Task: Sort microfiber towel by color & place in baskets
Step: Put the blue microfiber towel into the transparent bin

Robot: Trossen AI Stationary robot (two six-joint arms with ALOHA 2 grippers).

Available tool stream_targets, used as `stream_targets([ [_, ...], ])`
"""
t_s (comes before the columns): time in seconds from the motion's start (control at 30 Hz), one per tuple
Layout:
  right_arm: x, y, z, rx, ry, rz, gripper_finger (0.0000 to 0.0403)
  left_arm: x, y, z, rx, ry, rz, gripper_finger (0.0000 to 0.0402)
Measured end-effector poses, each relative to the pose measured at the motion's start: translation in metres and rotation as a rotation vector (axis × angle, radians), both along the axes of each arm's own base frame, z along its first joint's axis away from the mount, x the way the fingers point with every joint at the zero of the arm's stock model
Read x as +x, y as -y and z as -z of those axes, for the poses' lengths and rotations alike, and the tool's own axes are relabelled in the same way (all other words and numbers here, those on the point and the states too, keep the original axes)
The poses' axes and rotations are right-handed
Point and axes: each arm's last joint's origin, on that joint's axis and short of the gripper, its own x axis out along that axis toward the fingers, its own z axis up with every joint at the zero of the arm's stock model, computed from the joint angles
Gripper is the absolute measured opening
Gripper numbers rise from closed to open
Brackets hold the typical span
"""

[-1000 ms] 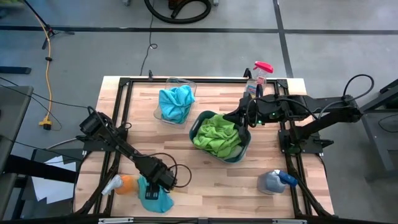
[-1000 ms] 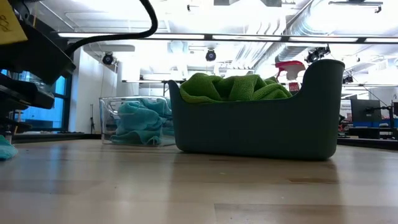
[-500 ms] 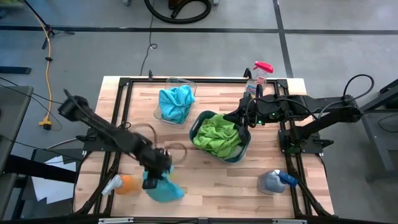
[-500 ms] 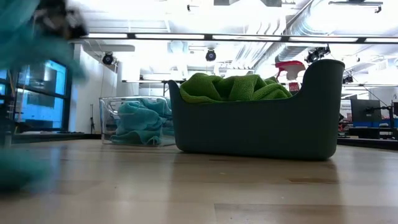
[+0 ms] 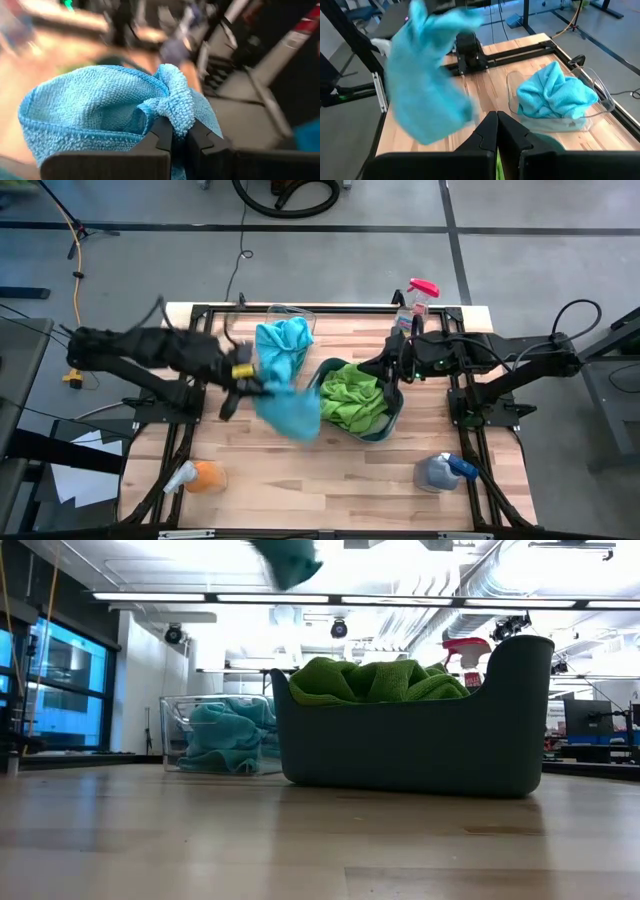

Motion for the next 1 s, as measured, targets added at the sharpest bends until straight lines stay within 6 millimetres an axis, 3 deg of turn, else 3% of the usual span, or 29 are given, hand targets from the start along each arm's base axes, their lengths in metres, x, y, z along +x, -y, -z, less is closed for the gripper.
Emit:
stream_targets([
  [0.17, 0.001, 0.000, -0.004, 0.006, 0.040, 0.000, 0.0000, -0.003, -0.032, -0.035, 0.235, 0.135, -0.084, 0.0001],
  [0.33, 0.003, 0.000, -0.007, 0.020, 0.082, 0.004, 0.0000, -0.009, -0.062, -0.052, 0.432, 0.173, -0.190, 0.0001],
  [0.7, 0.004, -0.001, -0.011, 0.074, 0.124, 0.023, 0.0000, -0.025, -0.119, -0.047, 0.687, 0.009, -0.342, 0.0001],
  [1.0, 0.004, 0.001, -0.011, 0.133, 0.140, 0.099, 0.0000, -0.016, -0.171, -0.040, 0.668, -0.028, -0.289, 0.0000],
])
